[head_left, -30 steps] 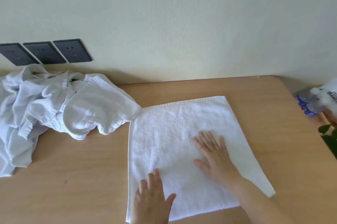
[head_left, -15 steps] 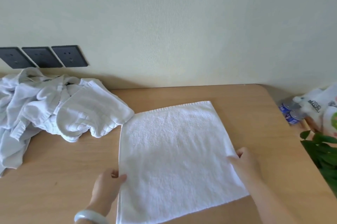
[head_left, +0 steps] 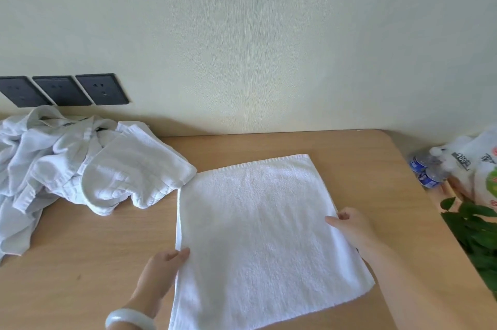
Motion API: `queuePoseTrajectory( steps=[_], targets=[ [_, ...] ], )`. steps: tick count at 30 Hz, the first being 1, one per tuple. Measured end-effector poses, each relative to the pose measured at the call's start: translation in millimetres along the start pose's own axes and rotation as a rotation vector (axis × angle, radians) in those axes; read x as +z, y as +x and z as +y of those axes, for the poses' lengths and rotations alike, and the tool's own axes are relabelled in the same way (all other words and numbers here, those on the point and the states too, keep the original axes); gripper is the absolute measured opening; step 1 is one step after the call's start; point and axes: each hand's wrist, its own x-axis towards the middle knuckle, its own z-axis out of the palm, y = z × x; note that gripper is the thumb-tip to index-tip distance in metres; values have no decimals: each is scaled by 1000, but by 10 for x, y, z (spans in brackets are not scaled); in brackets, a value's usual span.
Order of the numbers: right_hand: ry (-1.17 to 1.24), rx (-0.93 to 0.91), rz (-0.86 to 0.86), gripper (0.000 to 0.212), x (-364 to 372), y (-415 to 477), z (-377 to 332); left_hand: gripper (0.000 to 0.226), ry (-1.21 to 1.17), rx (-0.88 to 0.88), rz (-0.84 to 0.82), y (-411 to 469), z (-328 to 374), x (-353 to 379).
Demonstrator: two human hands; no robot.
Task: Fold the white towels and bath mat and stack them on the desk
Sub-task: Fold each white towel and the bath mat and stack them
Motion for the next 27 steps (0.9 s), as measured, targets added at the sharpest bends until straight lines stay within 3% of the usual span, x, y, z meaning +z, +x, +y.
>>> queuePoseTrajectory(
  steps=[6,17,21,24,27],
  targets=[
    [81,42,89,36,-25,-10,69,26,164,57,281,32,1,-24],
    [39,-20,99,33,69,-151,189,38,190,16,358,44,123,-119],
    [44,10,55,22,49,-305,237,30,115,-5,207,-97,94,-200],
    [65,10,-50,29,-56,-489,383,24,-61,-110,26,-329,-15,-286],
    [34,34,-92,42,-90,-656,543,20,-18,-169,-61,-473,-146,-323]
  ],
)
